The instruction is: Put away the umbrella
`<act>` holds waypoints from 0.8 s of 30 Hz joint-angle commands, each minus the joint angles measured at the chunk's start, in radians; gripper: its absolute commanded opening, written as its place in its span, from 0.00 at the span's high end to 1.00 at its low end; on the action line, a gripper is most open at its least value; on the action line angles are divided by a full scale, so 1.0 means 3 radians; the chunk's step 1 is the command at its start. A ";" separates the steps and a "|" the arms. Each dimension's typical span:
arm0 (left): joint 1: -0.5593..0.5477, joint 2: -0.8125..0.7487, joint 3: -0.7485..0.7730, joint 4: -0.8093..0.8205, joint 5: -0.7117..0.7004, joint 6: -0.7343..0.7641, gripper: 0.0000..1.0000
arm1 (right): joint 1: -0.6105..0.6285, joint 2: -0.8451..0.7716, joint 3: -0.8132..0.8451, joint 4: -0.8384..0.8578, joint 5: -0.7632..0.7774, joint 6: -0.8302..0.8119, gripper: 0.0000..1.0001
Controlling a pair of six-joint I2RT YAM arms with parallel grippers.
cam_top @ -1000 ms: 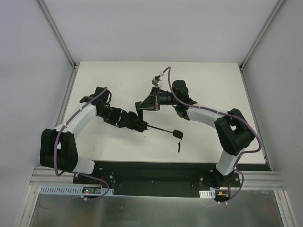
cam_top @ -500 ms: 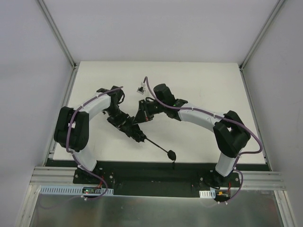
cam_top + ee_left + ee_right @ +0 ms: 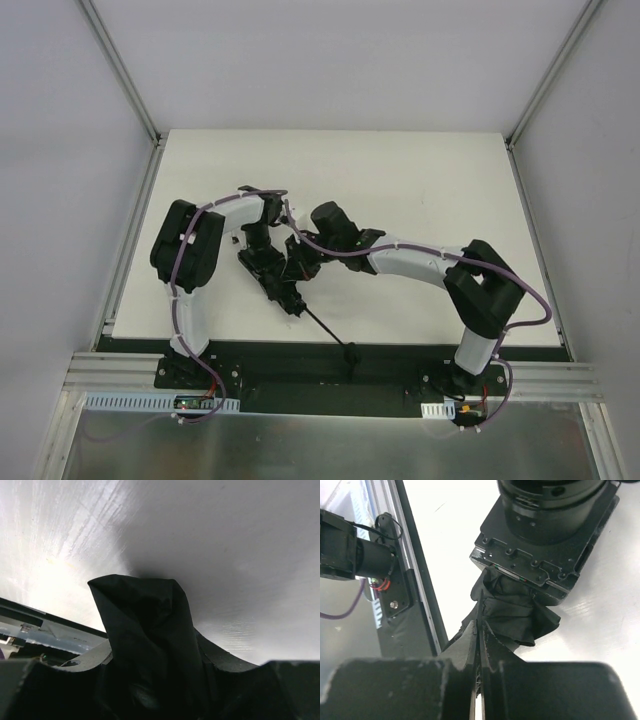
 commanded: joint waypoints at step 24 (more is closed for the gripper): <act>0.0088 0.0773 0.0767 -0.0434 0.0147 0.0828 1.00 | 0.0565 0.0424 0.0913 -0.0965 0.0968 -0.1767 1.00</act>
